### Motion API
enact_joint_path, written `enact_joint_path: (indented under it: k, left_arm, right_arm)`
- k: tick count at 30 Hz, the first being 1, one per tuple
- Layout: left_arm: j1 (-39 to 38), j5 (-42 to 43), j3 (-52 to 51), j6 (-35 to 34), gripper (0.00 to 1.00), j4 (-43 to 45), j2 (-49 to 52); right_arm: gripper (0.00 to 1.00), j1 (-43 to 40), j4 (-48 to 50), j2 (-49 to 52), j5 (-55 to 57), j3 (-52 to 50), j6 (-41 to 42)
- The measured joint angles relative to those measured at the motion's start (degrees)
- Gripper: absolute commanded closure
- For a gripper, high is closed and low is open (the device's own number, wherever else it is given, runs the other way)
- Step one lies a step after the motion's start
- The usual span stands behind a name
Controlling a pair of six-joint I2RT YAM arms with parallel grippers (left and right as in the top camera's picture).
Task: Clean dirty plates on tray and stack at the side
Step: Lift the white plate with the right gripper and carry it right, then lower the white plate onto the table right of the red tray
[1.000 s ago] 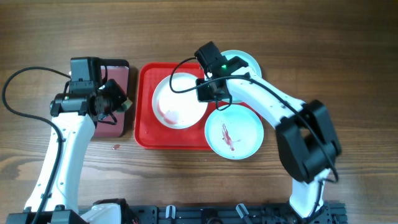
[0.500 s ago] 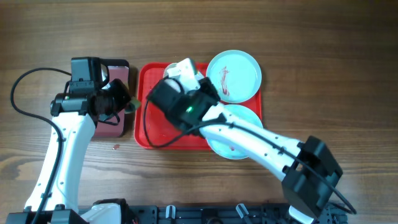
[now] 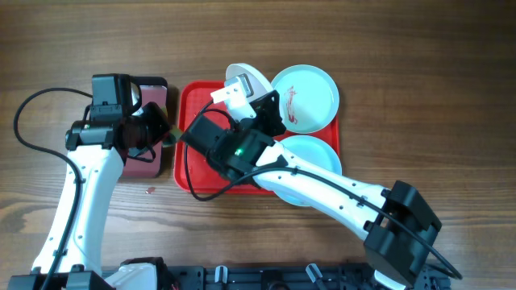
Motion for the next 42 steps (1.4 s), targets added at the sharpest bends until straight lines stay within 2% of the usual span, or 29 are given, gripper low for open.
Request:
enact_joint_path:
  k: [13, 22, 25, 28, 32, 35, 37, 42]
  left_arm:
    - [0.0, 0.2, 0.0, 0.0, 0.96, 0.0, 0.1]
    - [0.0, 0.2, 0.0, 0.0, 0.96, 0.0, 0.2]
    - [0.0, 0.2, 0.0, 0.0, 0.96, 0.0, 0.2]
    - [0.0, 0.2, 0.0, 0.0, 0.96, 0.0, 0.2]
    - [0.0, 0.2, 0.0, 0.0, 0.96, 0.0, 0.2]
    - [0.0, 0.2, 0.0, 0.0, 0.96, 0.0, 0.2]
    - [0.0, 0.2, 0.0, 0.0, 0.96, 0.0, 0.2]
    - [0.0, 0.2, 0.0, 0.0, 0.96, 0.0, 0.2]
  right_arm:
    - [0.96, 2.6, 7.0, 0.0, 3.8, 0.0, -7.7]
    - [0.96, 0.1, 2.6, -0.8, -20.3, 0.0, -5.8]
    - [0.96, -7.8, 2.1, -4.5, -35.5, 0.0, -3.9]
    - [0.96, -21.4, 1.0, -9.0, -54.3, 0.1, -2.9]
    - [0.96, -38.8, -3.5, -11.1, -70.5, 0.2, -2.4]
    - [0.96, -54.3, -6.4, -11.2, -78.3, -0.7, -2.2]
    - [0.96, -61.6, -6.1, -11.2, -80.2, -3.0, -2.0]
    - [0.96, -75.2, -3.3, -11.2, -81.8, -12.5, -1.2]
